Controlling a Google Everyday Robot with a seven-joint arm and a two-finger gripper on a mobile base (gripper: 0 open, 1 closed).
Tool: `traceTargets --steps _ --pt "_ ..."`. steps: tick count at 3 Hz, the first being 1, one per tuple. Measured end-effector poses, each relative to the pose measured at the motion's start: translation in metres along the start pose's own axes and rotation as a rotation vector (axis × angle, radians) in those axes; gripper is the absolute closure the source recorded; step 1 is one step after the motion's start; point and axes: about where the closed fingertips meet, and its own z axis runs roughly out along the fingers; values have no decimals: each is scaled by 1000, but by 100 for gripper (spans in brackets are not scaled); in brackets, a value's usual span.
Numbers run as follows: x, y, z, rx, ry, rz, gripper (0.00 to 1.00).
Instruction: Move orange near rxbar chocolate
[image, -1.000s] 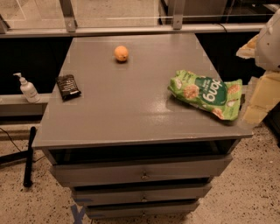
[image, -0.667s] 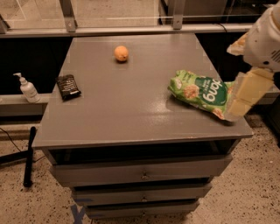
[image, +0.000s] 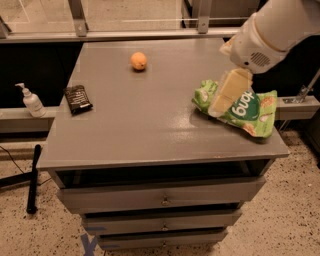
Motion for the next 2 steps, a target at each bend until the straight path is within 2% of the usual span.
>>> traceTargets --steps 2 --pt "-51 -66 79 84 -211 58 0"
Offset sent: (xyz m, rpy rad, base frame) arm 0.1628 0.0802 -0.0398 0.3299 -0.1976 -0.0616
